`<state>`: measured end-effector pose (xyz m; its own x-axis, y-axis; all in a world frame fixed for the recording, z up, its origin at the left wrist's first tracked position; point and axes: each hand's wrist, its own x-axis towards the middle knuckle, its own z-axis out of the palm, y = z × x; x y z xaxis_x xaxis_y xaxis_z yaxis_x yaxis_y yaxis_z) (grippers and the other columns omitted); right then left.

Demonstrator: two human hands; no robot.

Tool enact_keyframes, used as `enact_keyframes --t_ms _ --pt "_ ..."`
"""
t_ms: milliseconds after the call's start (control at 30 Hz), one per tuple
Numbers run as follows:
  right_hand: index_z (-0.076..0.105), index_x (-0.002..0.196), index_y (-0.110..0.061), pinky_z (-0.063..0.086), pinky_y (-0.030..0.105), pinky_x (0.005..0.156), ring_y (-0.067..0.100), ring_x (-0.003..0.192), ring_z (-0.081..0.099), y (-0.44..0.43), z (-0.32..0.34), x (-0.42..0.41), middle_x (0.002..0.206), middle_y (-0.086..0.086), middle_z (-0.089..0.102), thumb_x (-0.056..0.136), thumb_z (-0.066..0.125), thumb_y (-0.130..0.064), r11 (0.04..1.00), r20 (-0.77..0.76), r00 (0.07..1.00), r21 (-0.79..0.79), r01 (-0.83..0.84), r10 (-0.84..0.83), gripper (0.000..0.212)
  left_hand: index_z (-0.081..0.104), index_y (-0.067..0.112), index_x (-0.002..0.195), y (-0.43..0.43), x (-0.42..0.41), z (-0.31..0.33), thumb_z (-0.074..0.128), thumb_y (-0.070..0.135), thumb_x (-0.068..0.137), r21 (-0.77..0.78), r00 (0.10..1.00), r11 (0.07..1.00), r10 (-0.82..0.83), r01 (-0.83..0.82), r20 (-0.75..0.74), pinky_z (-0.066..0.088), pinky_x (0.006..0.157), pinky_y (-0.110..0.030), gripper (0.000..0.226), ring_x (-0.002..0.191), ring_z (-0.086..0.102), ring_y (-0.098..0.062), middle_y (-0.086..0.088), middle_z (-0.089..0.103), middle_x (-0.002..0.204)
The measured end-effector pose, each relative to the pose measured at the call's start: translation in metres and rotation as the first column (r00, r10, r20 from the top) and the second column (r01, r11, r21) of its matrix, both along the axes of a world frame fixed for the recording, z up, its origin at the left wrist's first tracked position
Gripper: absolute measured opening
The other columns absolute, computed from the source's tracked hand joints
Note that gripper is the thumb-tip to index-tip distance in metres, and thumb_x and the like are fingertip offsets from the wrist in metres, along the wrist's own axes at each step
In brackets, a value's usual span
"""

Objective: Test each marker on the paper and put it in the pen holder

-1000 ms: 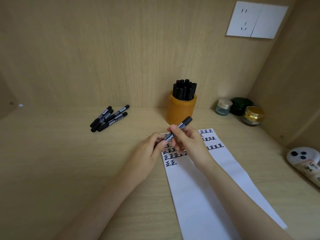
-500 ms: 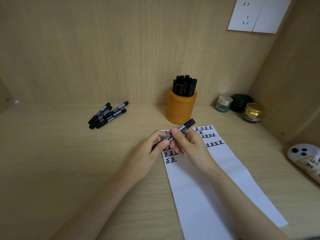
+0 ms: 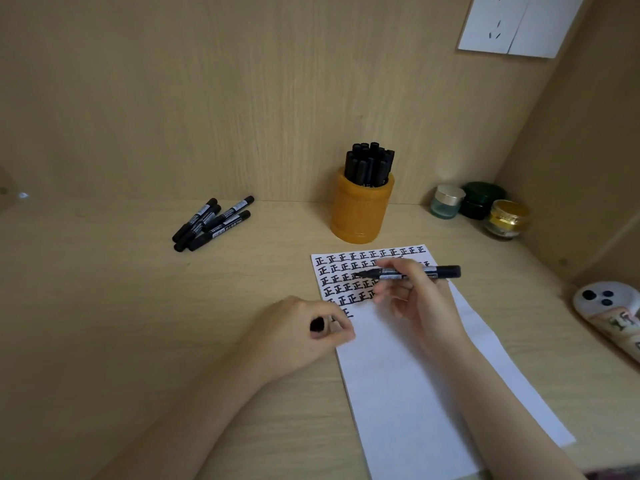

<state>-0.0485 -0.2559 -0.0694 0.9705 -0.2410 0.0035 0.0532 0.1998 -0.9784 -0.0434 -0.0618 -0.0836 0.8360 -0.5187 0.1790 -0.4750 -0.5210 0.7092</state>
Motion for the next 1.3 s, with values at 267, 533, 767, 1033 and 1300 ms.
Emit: enact_keyframes --t_ms 267,533,767,1033,1300 --pt "0.056 0.068 -0.006 0.037 0.015 0.044 0.008 0.042 0.047 0.008 -0.014 -0.001 0.050 0.001 0.054 0.085 0.071 -0.013 0.956 0.022 0.995 -0.276 0.101 -0.099 0.025 0.071 0.039 0.091 -0.004 -0.005 -0.003 0.071 0.045 0.077 0.117 0.995 0.989 -0.086 0.091 -0.044 0.031 0.057 -0.011 0.016 0.054 0.049 0.000 0.019 0.052 0.051" --pt "0.054 0.067 -0.009 0.035 0.020 0.050 0.008 0.044 0.041 0.007 -0.023 -0.001 0.046 -0.006 0.047 0.087 0.067 -0.014 0.915 0.031 0.993 -0.385 0.117 -0.114 0.025 0.070 0.036 0.093 -0.005 -0.008 0.003 0.069 0.044 0.079 0.148 0.993 0.984 -0.090 0.101 -0.075 0.031 0.055 -0.011 0.015 0.052 0.046 0.001 0.030 0.051 0.052" --pt "0.057 0.067 -0.008 0.034 0.020 0.050 0.009 0.045 0.041 0.008 -0.025 -0.002 0.046 -0.006 0.048 0.087 0.068 -0.017 0.895 0.030 0.995 -0.434 0.103 -0.099 0.024 0.070 0.036 0.093 -0.006 -0.009 0.005 0.068 0.043 0.080 0.171 0.993 0.980 -0.086 0.099 -0.080 0.030 0.054 -0.012 0.015 0.050 0.045 0.001 0.032 0.051 0.051" --pt "0.058 0.068 -0.002 0.035 0.020 0.050 0.009 0.049 0.045 0.010 -0.025 -0.002 0.047 -0.007 0.051 0.086 0.068 -0.019 0.853 0.052 0.991 -0.505 0.132 -0.123 0.027 0.070 0.037 0.091 -0.005 -0.008 0.002 0.068 0.044 0.080 0.159 0.993 0.982 -0.086 0.098 -0.081 0.031 0.055 -0.016 0.013 0.049 0.044 -0.002 0.027 0.050 0.049" --pt "0.055 0.063 -0.012 0.037 0.024 0.053 0.010 0.046 0.044 0.007 -0.023 -0.002 0.046 -0.004 0.049 0.087 0.067 -0.019 0.875 0.033 0.989 -0.462 0.145 -0.146 0.028 0.069 0.038 0.091 -0.005 -0.007 0.000 0.069 0.046 0.078 0.149 0.993 0.984 -0.085 0.096 -0.076 0.031 0.055 -0.014 0.014 0.053 0.048 0.001 0.024 0.053 0.053"
